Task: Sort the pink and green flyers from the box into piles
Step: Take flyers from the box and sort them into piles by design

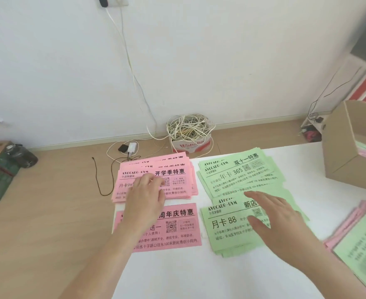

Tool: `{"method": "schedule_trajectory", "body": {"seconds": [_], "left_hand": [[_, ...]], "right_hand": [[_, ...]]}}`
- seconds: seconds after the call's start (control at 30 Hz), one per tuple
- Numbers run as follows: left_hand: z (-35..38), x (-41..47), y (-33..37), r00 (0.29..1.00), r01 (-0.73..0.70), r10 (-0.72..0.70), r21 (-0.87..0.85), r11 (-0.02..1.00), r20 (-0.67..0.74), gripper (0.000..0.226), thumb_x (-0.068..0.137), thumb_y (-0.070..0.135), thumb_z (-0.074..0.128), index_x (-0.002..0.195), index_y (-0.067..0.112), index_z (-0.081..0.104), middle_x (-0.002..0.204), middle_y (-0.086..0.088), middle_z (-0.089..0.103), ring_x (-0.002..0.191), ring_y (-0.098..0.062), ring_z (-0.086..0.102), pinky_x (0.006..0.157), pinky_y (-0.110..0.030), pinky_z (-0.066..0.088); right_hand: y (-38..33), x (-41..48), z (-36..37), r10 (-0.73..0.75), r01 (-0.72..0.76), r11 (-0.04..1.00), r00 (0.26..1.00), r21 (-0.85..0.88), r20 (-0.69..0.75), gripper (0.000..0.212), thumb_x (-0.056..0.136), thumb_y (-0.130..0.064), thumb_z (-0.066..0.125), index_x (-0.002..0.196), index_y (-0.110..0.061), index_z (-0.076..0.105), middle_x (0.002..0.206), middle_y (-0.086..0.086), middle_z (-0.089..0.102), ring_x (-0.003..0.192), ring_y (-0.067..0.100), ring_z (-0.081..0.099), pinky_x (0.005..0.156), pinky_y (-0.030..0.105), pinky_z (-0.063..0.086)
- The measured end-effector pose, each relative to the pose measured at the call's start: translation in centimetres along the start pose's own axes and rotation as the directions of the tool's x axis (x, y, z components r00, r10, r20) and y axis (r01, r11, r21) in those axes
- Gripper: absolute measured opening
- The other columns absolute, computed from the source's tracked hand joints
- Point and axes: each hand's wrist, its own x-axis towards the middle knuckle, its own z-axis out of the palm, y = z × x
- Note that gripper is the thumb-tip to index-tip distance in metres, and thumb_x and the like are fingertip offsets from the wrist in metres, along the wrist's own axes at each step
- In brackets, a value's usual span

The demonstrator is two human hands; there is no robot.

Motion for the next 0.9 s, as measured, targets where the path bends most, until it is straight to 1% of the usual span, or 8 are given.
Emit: {"method": "schedule_trajectory", "body": {"seconds": [0.1, 0.23, 0.33, 0.47, 0.57, 0.67, 0.77, 0.9], "left_hand": [[0.3, -1.3, 6.3, 0.963, -0.266, 0.269, -0.151, 0.952, 0.001, 0.019, 0.09, 0.015, 0.058, 0.107, 0.019, 0.065, 0.112, 0.006, 0.057, 0.109, -0.014, 0.049, 0.091, -0.03, 0.045], [2.8, -3.6, 15.1, 0.796, -0.571, 0.603, -0.279, 0.772, 0.04, 0.028, 0.085, 0.015, 0.058, 0.11, 0.024, 0.065, 0.116, 0.005, 0.062, 0.108, -0.017, 0.055, 0.092, -0.029, 0.048], [4.9, -5.3, 21.5, 0.692, -0.671, 0.719, -0.316, 0.671, 0.059, 0.028, 0.086, 0.025, 0.046, 0.105, 0.026, 0.066, 0.114, 0.008, 0.065, 0.105, -0.015, 0.057, 0.09, -0.026, 0.05], [8.1, -7.0, 28.8, 0.629, -0.694, 0.764, -0.341, 0.634, 0.142, 0.027, 0.086, 0.024, 0.053, 0.108, 0.022, 0.068, 0.122, 0.004, 0.064, 0.113, -0.017, 0.055, 0.089, -0.034, 0.053], [10.2, -7.7, 32.9, 0.591, -0.646, 0.689, -0.265, 0.716, 0.419, 0.054, 0.09, 0.033, 0.059, 0.141, 0.024, 0.042, 0.155, -0.001, 0.029, 0.143, -0.019, 0.022, 0.116, -0.039, 0.026], [11.3, -7.8, 34.8, 0.541, -0.679, 0.627, -0.149, 0.719, 0.56, 0.08, 0.086, 0.045, 0.063, 0.15, 0.029, 0.017, 0.16, -0.001, 0.006, 0.147, -0.018, 0.005, 0.119, -0.038, 0.008], [11.6, -7.5, 35.6, 0.565, -0.707, 0.634, -0.086, 0.702, 0.528, 0.068, 0.091, 0.037, 0.058, 0.149, 0.025, 0.024, 0.158, -0.001, 0.019, 0.145, -0.018, 0.017, 0.116, -0.034, 0.015], [12.0, -7.1, 36.1, 0.559, -0.748, 0.689, -0.078, 0.659, 0.461, 0.042, 0.095, 0.025, 0.046, 0.136, 0.022, 0.044, 0.146, 0.001, 0.042, 0.134, -0.018, 0.038, 0.109, -0.035, 0.035]], "right_hand": [[4.0, -2.9, -2.5, 0.108, -0.109, 0.993, 0.994, -0.036, -0.015, 0.054, 0.093, -0.04, 0.053, 0.141, -0.046, 0.029, 0.144, -0.024, 0.037, 0.135, 0.007, 0.03, 0.105, 0.037, 0.034], [9.4, -5.4, -4.1, 0.19, -0.187, 0.978, 0.982, -0.094, 0.023, 0.062, 0.088, -0.049, 0.056, 0.141, -0.049, 0.024, 0.149, -0.022, 0.028, 0.14, 0.009, 0.022, 0.11, 0.041, 0.032], [14.3, -7.2, -5.1, 0.237, -0.233, 0.968, 0.971, -0.088, 0.038, 0.073, 0.084, -0.054, 0.061, 0.143, -0.05, 0.018, 0.153, -0.021, 0.02, 0.144, 0.01, 0.012, 0.115, 0.044, 0.026], [20.6, -9.9, -6.2, 0.3, -0.298, 0.954, 0.948, -0.029, 0.103, 0.086, 0.08, -0.05, 0.068, 0.144, -0.051, 0.01, 0.157, -0.02, 0.008, 0.147, 0.007, 0.002, 0.117, 0.049, 0.02], [23.9, -11.5, -5.8, 0.304, -0.307, 0.952, 0.938, -0.011, 0.167, 0.096, 0.079, -0.054, 0.068, 0.148, -0.045, 0.002, 0.156, -0.023, 0.0, 0.146, 0.005, -0.005, 0.119, 0.046, 0.018], [25.4, -11.9, -5.2, 0.28, -0.279, 0.96, 0.951, -0.023, 0.133, 0.09, 0.085, -0.047, 0.064, 0.15, -0.04, 0.003, 0.158, -0.021, 0.003, 0.147, 0.005, 0.002, 0.118, 0.039, 0.022], [26.1, -11.8, -5.5, 0.25, -0.25, 0.968, 0.968, -0.032, 0.01, 0.076, 0.09, -0.039, 0.061, 0.15, -0.034, 0.015, 0.155, -0.018, 0.023, 0.143, 0.006, 0.019, 0.112, 0.031, 0.03], [27.0, -12.0, -5.4, 0.245, -0.244, 0.968, 0.969, 0.059, -0.012, 0.07, 0.089, -0.038, 0.062, 0.148, -0.033, 0.025, 0.153, -0.018, 0.027, 0.139, 0.008, 0.025, 0.112, 0.027, 0.027]]}}
